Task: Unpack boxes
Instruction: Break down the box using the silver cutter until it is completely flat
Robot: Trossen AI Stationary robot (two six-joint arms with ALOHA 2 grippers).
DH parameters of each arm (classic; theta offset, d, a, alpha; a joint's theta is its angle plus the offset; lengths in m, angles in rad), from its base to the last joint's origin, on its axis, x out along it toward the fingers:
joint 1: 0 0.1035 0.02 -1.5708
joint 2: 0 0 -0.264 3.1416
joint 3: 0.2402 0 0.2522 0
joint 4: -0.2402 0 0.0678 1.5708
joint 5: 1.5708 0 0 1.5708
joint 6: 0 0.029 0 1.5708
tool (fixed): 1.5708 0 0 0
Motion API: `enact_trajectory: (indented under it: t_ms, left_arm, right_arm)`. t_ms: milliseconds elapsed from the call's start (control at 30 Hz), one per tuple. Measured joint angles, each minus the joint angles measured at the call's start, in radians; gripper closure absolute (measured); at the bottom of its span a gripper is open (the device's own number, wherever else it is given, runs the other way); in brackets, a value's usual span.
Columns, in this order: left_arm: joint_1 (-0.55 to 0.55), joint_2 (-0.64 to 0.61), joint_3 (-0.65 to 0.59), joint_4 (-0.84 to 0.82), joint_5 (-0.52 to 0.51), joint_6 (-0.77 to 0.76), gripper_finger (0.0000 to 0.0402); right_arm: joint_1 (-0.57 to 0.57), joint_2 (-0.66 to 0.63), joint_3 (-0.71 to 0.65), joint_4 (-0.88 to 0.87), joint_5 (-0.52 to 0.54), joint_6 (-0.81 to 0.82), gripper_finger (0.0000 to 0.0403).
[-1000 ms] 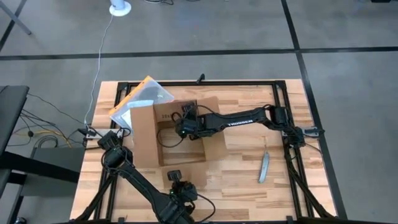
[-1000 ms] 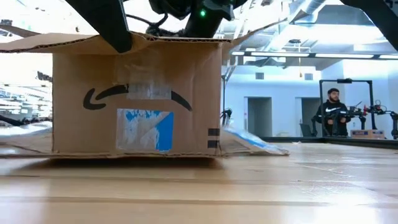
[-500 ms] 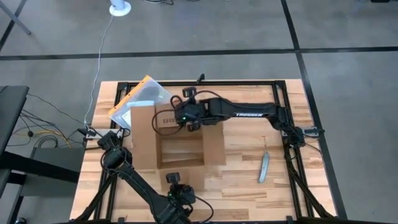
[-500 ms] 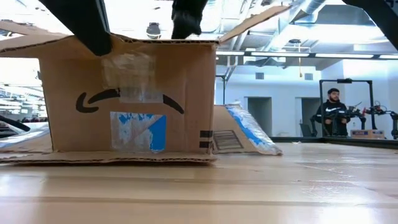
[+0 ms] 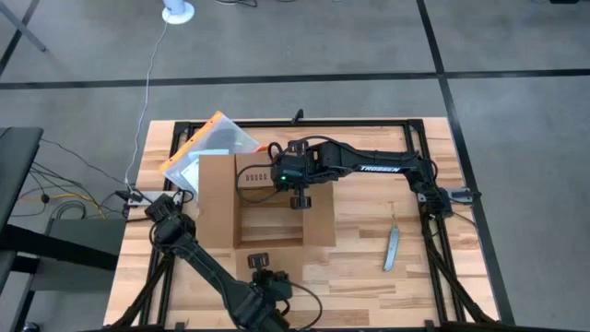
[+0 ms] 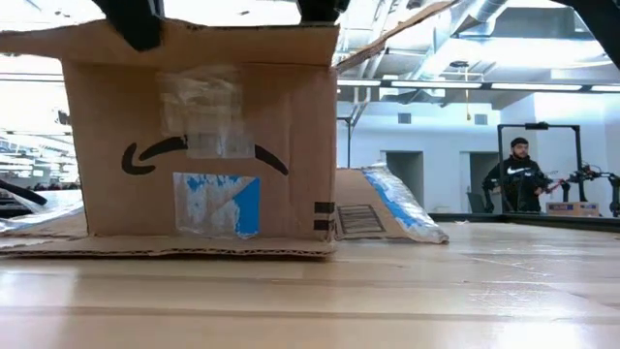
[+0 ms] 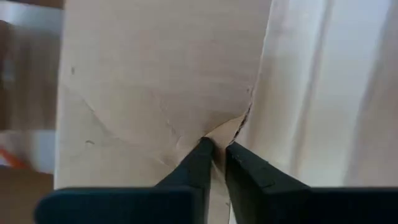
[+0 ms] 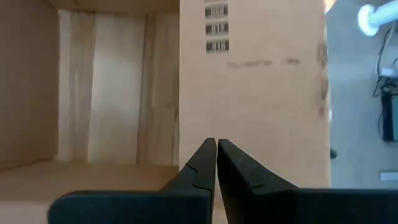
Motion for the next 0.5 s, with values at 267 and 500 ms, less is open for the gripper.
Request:
enact_trajectory:
  t_ms: [267,500]
  left_arm:
    - [0.019,0.0,0.101,-0.062,0.262,0.088,0.0285]
    - [-0.045,-0.044,0.169,-0.009,0.319,0.261,0.0269]
  right_arm:
    - [0.009,-0.004,0.0,-0.064,-0.005,-0.001,0.0333]
    - [0.005,-0.032,0.0,-0.116,-0.008,-0.063,0.0325]
